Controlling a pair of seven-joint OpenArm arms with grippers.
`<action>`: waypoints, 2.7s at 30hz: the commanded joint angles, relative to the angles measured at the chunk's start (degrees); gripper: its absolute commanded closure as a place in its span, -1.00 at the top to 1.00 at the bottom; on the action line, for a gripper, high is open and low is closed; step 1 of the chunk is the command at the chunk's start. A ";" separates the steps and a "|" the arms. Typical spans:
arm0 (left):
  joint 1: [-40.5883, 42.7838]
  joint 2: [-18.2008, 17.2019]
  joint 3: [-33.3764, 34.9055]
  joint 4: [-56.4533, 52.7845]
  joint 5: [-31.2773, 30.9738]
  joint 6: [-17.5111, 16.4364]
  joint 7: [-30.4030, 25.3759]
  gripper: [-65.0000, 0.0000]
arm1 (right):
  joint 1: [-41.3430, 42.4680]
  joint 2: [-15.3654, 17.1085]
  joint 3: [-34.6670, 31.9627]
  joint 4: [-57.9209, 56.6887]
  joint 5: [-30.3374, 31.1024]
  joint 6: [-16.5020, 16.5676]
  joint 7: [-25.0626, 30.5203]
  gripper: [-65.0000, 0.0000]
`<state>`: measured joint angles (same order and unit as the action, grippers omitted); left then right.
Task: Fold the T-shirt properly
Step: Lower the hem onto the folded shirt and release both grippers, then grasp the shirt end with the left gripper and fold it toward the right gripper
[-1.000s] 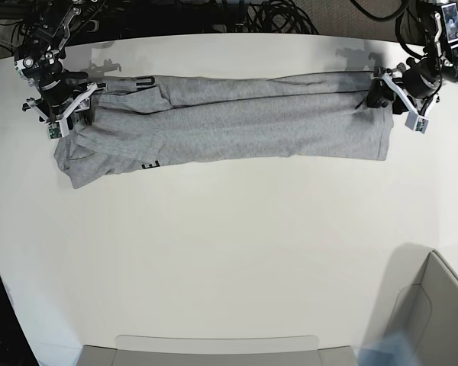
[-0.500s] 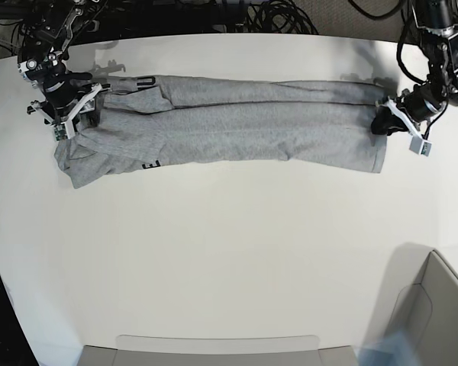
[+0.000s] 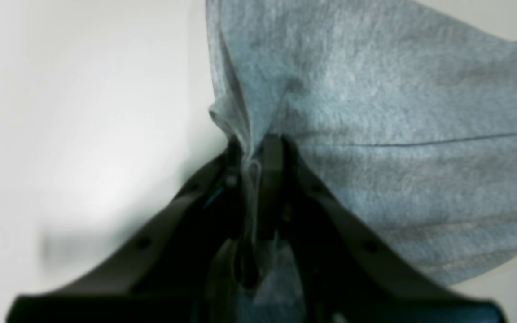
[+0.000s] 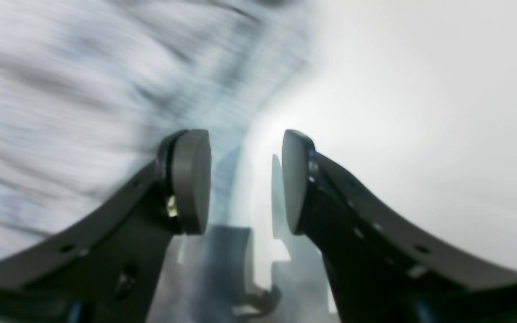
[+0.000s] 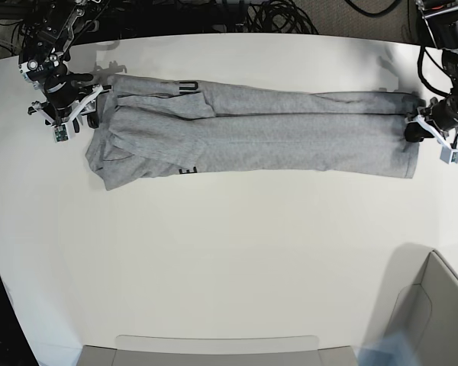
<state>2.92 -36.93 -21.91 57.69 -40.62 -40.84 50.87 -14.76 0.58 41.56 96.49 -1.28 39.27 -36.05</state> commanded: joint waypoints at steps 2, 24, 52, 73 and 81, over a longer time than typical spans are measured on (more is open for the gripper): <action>-0.32 -0.83 -0.29 0.55 2.16 0.84 2.10 -1.00 | 0.39 0.17 0.07 1.31 0.88 0.73 1.20 -0.19; 5.30 16.49 -10.66 54.44 1.98 2.03 29.13 -1.00 | 1.01 -0.36 -3.45 1.23 0.88 0.73 1.28 -0.19; 4.95 24.66 22.92 50.48 1.98 28.84 17.83 -1.00 | 0.83 -0.18 -3.45 1.23 0.88 0.73 1.28 -0.19; 2.58 28.88 22.13 57.25 2.07 33.32 18.10 -0.69 | 1.09 -0.10 -5.56 0.96 0.88 0.73 1.28 -0.19; 7.06 27.13 22.57 55.67 6.38 35.52 17.48 -0.73 | 1.18 -0.01 -5.47 1.31 0.88 0.73 1.28 -0.19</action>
<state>11.25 -9.56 0.78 112.20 -33.34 -5.08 70.11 -14.00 0.03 35.88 96.64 -1.28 39.27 -36.01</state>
